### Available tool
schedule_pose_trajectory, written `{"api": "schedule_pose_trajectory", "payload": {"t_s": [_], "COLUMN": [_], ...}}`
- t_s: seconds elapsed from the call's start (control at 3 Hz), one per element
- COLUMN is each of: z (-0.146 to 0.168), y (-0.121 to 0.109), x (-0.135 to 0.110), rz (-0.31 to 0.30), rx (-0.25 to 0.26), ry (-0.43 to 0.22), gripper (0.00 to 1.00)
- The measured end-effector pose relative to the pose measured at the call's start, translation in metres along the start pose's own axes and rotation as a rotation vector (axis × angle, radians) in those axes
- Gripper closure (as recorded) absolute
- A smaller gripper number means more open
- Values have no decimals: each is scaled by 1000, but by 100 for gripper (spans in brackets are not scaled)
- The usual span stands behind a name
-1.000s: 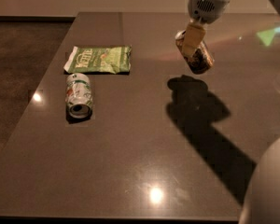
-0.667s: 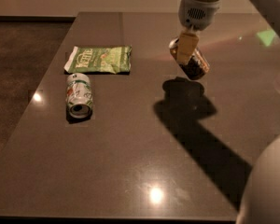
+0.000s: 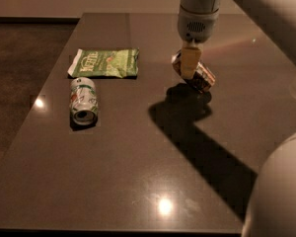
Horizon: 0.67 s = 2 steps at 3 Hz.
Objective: Knock orange can over
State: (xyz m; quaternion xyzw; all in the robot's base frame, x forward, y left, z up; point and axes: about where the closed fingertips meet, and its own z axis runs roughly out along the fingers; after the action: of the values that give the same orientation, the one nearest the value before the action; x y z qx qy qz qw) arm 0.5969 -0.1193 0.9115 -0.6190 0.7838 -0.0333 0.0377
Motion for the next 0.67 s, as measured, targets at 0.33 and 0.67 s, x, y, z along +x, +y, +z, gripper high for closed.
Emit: {"api": "schedule_pose_trajectory", "payload": {"t_s": [0.33,0.67], "z": [9,19], "y": [4,2], "x": [-6,-10], "rz": [-42,-36], "rx": [-21,-13], "ry": [17,-28], "gripper": [12,0]}}
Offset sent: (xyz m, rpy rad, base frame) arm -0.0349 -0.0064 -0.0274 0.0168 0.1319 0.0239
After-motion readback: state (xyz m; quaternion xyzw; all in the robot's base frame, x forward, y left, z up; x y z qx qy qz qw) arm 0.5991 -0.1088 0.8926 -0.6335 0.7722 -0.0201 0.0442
